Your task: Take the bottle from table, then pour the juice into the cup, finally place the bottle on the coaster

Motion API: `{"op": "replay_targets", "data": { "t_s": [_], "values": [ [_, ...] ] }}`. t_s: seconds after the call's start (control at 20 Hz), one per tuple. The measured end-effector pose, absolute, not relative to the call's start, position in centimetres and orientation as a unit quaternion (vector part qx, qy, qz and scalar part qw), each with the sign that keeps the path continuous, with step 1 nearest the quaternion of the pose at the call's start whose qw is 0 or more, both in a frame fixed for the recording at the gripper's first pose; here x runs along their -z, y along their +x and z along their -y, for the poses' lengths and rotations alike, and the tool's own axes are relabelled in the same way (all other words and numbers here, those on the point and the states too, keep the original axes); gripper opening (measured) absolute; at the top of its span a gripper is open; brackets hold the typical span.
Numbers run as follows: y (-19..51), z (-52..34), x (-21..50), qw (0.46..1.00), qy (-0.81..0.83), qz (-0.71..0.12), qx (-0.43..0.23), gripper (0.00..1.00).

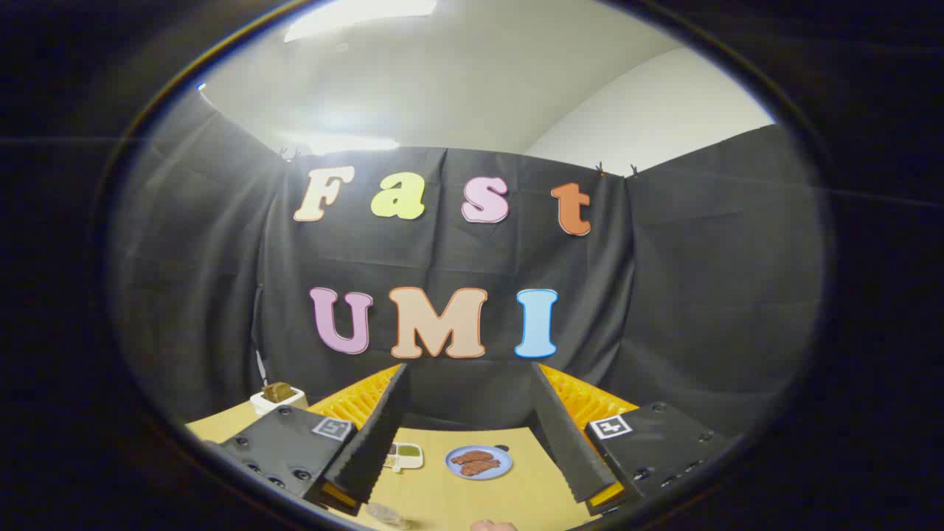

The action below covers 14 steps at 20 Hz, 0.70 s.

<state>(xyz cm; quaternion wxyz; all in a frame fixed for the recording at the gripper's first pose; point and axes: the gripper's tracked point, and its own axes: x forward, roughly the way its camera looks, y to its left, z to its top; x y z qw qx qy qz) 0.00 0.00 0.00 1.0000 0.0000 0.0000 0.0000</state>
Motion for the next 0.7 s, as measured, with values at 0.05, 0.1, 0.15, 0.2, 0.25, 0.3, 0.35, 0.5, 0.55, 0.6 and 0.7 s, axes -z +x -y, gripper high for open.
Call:
{"op": "replay_targets", "data": {
  "t_s": [0.05, 0.1, 0.15, 0.2, 0.25, 0.3, 0.35, 0.5, 0.55, 0.6, 0.7],
  "values": [
    [0.1, 0.0, 0.4, 1.000, -0.002, -0.002, 0.000, 1.00],
    [0.1, -0.1, 0.6, 1.000, -0.002, -0.005, 0.000, 1.00],
    [-0.1, -0.2, 0.8, 1.000, -0.001, -0.006, -0.001, 1.00],
    [0.0, -0.3, 0.9, 1.000, 0.001, -0.008, -0.001, 1.00],
    [0.1, -0.2, 1.1, 1.000, 0.002, -0.008, 0.000, 1.00],
    [0.2, -0.2, 1.3, 1.000, 0.002, -0.010, 0.000, 1.00],
    [0.2, -0.4, 1.5, 1.000, 0.002, -0.010, -0.002, 1.00],
    [0.3, -1.1, 1.9, 1.000, -0.003, -0.011, -0.010, 1.00],
    [0.4, -1.5, 2.2, 1.000, -0.003, -0.011, -0.015, 1.00],
    [0.5, -1.8, 2.6, 1.000, -0.003, -0.014, -0.020, 1.00],
    [0.7, -3.0, 3.9, 0.999, 0.002, -0.020, -0.037, 1.00]
  ]
}}
